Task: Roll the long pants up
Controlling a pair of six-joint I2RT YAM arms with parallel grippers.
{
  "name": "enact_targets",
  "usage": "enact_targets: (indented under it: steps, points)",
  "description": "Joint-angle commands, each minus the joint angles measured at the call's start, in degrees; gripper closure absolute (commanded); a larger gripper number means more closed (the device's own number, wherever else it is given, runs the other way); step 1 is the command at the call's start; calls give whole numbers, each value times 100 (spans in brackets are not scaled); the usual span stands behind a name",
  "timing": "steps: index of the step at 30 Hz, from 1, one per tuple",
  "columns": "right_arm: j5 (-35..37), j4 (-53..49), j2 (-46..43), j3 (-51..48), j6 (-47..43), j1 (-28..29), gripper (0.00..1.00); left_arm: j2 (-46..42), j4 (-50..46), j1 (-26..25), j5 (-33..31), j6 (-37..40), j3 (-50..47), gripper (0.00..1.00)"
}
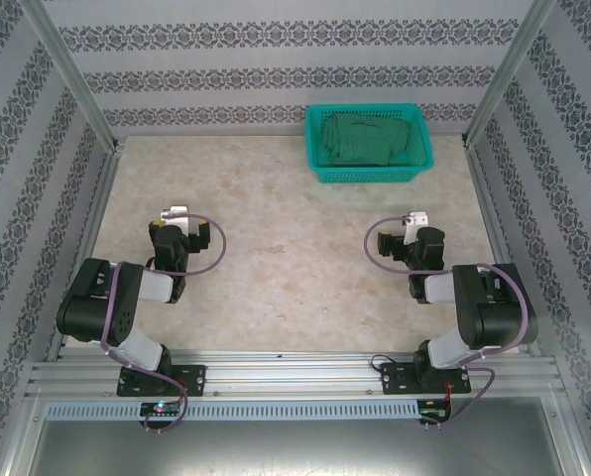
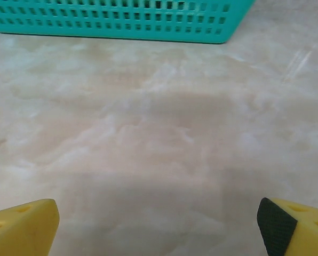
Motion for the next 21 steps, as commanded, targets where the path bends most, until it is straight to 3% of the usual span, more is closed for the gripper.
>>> enact_targets:
  steps: [1, 4, 21]
  points:
    - [-98, 882, -54, 114, 197, 30, 2, -71, -127, 67, 170, 14, 31, 0]
    - [344, 238, -113, 450, 310, 37, 2, -80, -322, 131, 133, -106, 115, 0]
    - [430, 330, -116, 406, 255, 97, 2, -81, -392, 252, 221, -198, 159, 0]
